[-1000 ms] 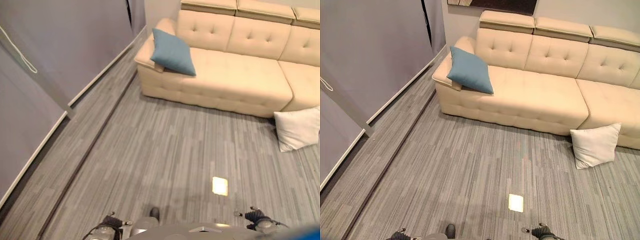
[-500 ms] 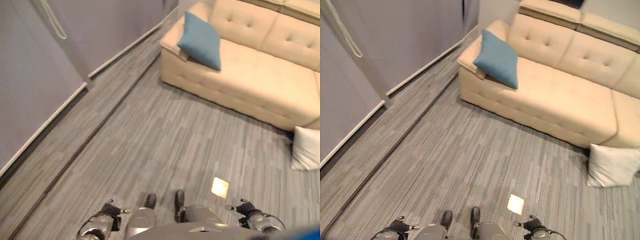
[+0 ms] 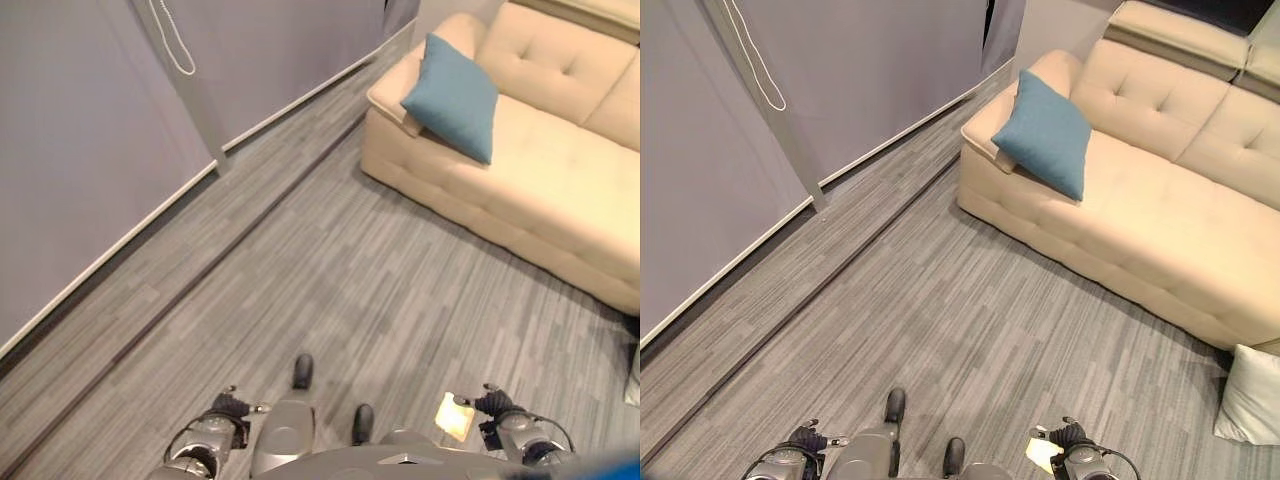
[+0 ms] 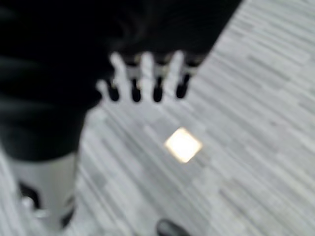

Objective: Pick up all the scattered cushions and arrange them neatly on the sofa.

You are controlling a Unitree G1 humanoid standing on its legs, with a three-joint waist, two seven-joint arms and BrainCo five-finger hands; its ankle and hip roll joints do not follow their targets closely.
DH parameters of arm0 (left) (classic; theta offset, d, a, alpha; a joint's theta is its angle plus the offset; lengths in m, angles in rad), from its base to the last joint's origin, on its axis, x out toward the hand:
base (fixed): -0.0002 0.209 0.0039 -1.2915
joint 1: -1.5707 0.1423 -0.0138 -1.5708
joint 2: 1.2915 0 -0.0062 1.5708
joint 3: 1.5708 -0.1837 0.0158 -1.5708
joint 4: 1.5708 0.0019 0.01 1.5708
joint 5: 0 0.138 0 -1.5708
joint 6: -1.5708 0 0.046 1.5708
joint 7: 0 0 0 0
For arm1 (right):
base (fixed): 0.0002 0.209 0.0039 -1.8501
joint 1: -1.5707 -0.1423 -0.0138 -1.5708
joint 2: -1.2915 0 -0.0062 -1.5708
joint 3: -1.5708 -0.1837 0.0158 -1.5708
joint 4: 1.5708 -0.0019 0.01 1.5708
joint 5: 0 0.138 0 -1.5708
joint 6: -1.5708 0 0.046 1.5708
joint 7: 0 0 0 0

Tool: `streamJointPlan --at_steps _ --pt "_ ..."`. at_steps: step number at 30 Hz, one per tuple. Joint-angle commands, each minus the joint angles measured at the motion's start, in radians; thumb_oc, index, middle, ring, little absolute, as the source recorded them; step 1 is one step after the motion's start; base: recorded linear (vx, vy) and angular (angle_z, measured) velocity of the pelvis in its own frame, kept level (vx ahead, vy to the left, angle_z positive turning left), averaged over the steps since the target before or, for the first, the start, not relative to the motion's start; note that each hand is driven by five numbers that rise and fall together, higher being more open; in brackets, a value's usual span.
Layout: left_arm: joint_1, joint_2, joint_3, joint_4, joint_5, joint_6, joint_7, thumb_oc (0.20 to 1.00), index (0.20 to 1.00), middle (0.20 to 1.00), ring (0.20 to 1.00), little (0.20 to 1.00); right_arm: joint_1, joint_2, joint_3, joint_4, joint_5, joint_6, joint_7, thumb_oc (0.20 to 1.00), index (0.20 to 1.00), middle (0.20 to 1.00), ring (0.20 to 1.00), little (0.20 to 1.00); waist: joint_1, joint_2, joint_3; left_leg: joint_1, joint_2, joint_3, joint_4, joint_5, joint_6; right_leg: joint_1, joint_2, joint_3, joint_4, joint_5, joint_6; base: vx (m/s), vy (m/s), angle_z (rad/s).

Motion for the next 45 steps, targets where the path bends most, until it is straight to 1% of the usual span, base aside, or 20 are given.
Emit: streamJointPlan --at_steps 1,3,6,10,13,16,21,22,23,25,27,29,32,33,34,35,39,41,42,45 --pt "-0.023 0.020 0.020 0.021 -0.018 -0.001 -0.010 1.000 1.000 1.000 1.000 1.000 0.009 -0.014 0.017 -0.031 -0.001 -0.010 -0.009 1.000 1.000 1.000 1.000 1.000 0.018 -0.056 -0.023 0.006 -0.080 0.009 0.080 -0.083 0.070 -0.085 -0.072 0.050 0.212 0.077 0.101 0.21 0.206 -0.45" --pt "-0.028 0.027 0.020 0.017 -0.016 0.002 -0.013 1.000 1.000 1.000 1.000 1.000 -0.007 -0.010 0.024 -0.046 -0.010 -0.014 -0.009 1.000 1.000 1.000 1.000 1.000 0.019 -0.048 -0.012 0.035 -0.083 0.027 0.075 -0.103 0.098 -0.163 -0.099 0.046 0.368 0.173 0.127 0.16 0.174 -0.33" --pt "-0.036 0.036 0.008 0.007 -0.002 0.004 -0.014 1.000 1.000 1.000 1.000 1.000 -0.012 -0.008 0.039 -0.070 -0.024 -0.018 -0.009 1.000 1.000 1.000 1.000 1.000 0.001 -0.022 0.011 0.102 -0.070 0.048 0.059 -0.134 0.119 -0.254 -0.116 -0.003 0.510 0.203 0.125 0.21 0.200 -0.42" --pt "-0.043 0.040 0.014 -0.003 -0.005 -0.003 -0.016 1.000 1.000 1.000 1.000 1.000 -0.025 -0.011 0.043 -0.087 -0.039 -0.018 -0.009 1.000 1.000 1.000 1.000 1.000 -0.017 -0.014 0.000 0.220 -0.072 0.073 0.000 -0.165 0.103 -0.330 -0.143 -0.181 0.319 0.190 0.122 0.29 0.055 -0.38" --pt "-0.045 0.044 0.025 -0.006 0.003 -0.006 -0.015 1.000 1.000 1.000 1.000 1.000 -0.031 -0.011 0.046 -0.093 -0.042 -0.017 -0.008 1.000 1.000 1.000 1.000 1.000 -0.041 -0.024 -0.001 0.294 -0.084 0.070 -0.030 -0.191 0.089 -0.346 -0.112 -0.226 0.154 0.235 0.144 0.39 -0.035 -0.31" --pt "-0.048 0.042 0.029 0.001 0.013 -0.009 -0.017 1.000 1.000 1.000 1.000 1.000 -0.028 -0.009 0.047 -0.091 -0.044 -0.016 -0.005 1.000 1.000 1.000 1.000 1.000 -0.057 -0.028 -0.005 0.338 -0.078 0.059 -0.026 -0.211 0.075 -0.335 -0.094 -0.197 0.105 0.261 0.149 0.34 -0.083 -0.08" --pt "-0.047 0.024 0.017 0.010 0.014 -0.008 -0.023 1.000 1.000 1.000 1.000 1.000 -0.008 -0.012 0.037 -0.064 -0.025 -0.013 -0.003 1.000 1.000 1.000 1.000 1.000 -0.078 -0.019 -0.040 0.346 -0.054 0.049 0.103 -0.201 0.034 -0.288 -0.057 -0.147 0.110 0.237 0.102 0.31 -0.130 0.11" --pt "-0.055 0.017 0.001 0.001 0.001 -0.006 -0.025 1.000 1.000 1.000 1.000 1.000 -0.002 -0.021 0.027 -0.058 -0.005 -0.015 -0.012 1.000 1.000 1.000 1.000 1.000 -0.080 -0.033 -0.025 0.245 -0.028 0.069 0.342 -0.132 -0.009 -0.238 -0.058 -0.141 0.097 0.226 0.075 0.14 -0.152 -0.09" --pt "-0.055 0.017 0.001 0.001 0.001 -0.006 -0.025 1.000 1.000 1.000 1.000 1.000 -0.002 -0.021 0.027 -0.058 -0.005 -0.015 -0.012 1.000 1.000 1.000 1.000 1.000 -0.081 -0.033 -0.026 0.244 -0.028 0.068 0.342 -0.131 -0.009 -0.239 -0.058 -0.141 0.098 0.226 0.075 0.17 -0.210 -0.02" --pt "-0.067 0.010 -0.014 -0.009 -0.012 -0.004 -0.022 1.000 1.000 1.000 1.000 1.000 -0.004 -0.029 0.026 -0.049 0.011 -0.010 -0.017 1.000 1.000 1.000 1.000 1.000 -0.054 -0.063 0.011 0.105 -0.033 0.071 0.509 -0.103 0.001 -0.180 -0.061 -0.111 0.071 0.196 0.044 0.19 -0.168 -0.07" --pt "-0.070 0.008 -0.019 -0.015 -0.022 -0.007 -0.019 1.000 1.000 1.000 1.000 1.000 -0.007 -0.030 0.025 -0.047 0.020 -0.008 -0.020 1.000 1.000 1.000 1.000 1.000 -0.026 -0.066 0.027 0.024 -0.055 0.074 0.475 -0.138 0.023 -0.141 -0.057 -0.092 0.050 0.187 0.046 0.26 -0.076 -0.23" --pt "-0.067 0.008 -0.017 -0.019 -0.028 -0.008 -0.016 1.000 1.000 1.000 1.000 1.000 -0.014 -0.031 0.028 -0.047 0.019 -0.011 -0.024 1.000 1.000 1.000 1.000 1.000 -0.015 -0.064 0.019 0.005 -0.071 0.062 0.317 -0.145 0.040 -0.124 -0.054 -0.070 0.035 0.177 0.062 0.31 0.034 -0.57" --pt "-0.052 0.004 -0.006 -0.014 -0.030 -0.009 -0.011 1.000 1.000 1.000 1.000 1.000 -0.012 -0.033 0.039 -0.045 0.011 -0.010 -0.023 1.000 1.000 1.000 1.000 1.000 0.014 -0.034 0.005 -0.008 -0.075 0.009 0.071 -0.044 0.035 -0.067 -0.023 -0.034 0.023 0.135 0.070 0.32 0.062 -0.23" --pt "-0.052 0.004 -0.006 -0.014 -0.030 -0.009 -0.011 1.000 1.000 1.000 1.000 1.000 -0.012 -0.033 0.039 -0.045 0.011 -0.010 -0.023 1.000 1.000 1.000 1.000 1.000 0.015 -0.035 0.008 -0.001 -0.076 0.010 0.065 -0.042 0.035 -0.063 -0.025 -0.033 0.022 0.134 0.070 0.38 0.086 -0.45" --pt "-0.043 0.001 -0.004 -0.007 -0.031 -0.008 -0.010 1.000 1.000 1.000 1.000 1.000 -0.006 -0.038 0.037 -0.042 0.007 -0.009 -0.024 1.000 1.000 1.000 1.000 1.000 0.029 -0.020 0.003 -0.024 -0.066 -0.001 -0.008 0.025 0.020 -0.024 -0.012 -0.012 0.030 0.102 0.066 0.34 0.101 -0.56" --pt "-0.042 0.002 -0.002 0.004 -0.027 -0.005 -0.010 1.000 1.000 1.000 1.000 1.000 -0.003 -0.038 0.033 -0.041 0.009 -0.009 -0.023 1.000 1.000 1.000 1.000 1.000 0.028 -0.019 0.003 -0.028 -0.060 0.012 0.005 0.033 0.017 -0.010 -0.013 -0.004 0.038 0.089 0.064 0.42 0.144 -0.47" --pt "-0.037 0.004 0.005 0.002 -0.030 -0.007 -0.012 1.000 1.000 1.000 1.000 1.000 0.003 -0.029 0.034 -0.039 -0.003 -0.008 -0.018 1.000 1.000 1.000 1.000 1.000 0.034 -0.026 -0.018 0.005 -0.078 0.008 0.017 -0.010 0.046 -0.011 -0.043 -0.007 0.108 0.059 0.084 0.27 0.154 -0.39" --pt "-0.036 0.005 0.006 0.005 -0.037 -0.006 -0.015 1.000 1.000 1.000 1.000 1.000 0.000 -0.021 0.033 -0.038 -0.007 -0.009 -0.016 1.000 1.000 1.000 1.000 1.000 0.046 -0.028 -0.025 0.025 -0.091 0.015 0.031 -0.044 0.069 -0.038 -0.075 -0.012 0.225 0.076 0.108 0.25 0.194 -0.34" --pt "-0.046 0.013 0.005 -0.001 -0.043 -0.004 -0.016 1.000 1.000 1.000 1.000 1.000 -0.015 -0.018 0.040 -0.045 -0.015 -0.009 -0.017 1.000 1.000 1.000 1.000 1.000 0.042 -0.023 -0.014 0.053 -0.095 0.024 0.042 -0.069 0.095 -0.122 -0.105 -0.018 0.388 0.161 0.134 0.13 0.123 -0.24" --pt "-0.058 0.023 -0.002 -0.010 -0.045 -0.004 -0.013 1.000 1.000 1.000 1.000 1.000 -0.028 -0.014 0.046 -0.063 -0.011 -0.014 -0.021 1.000 1.000 1.000 1.000 1.000 0.027 -0.003 0.002 0.115 -0.089 0.024 0.031 -0.106 0.118 -0.214 -0.128 -0.047 0.529 0.195 0.131 0.25 0.206 -0.29"
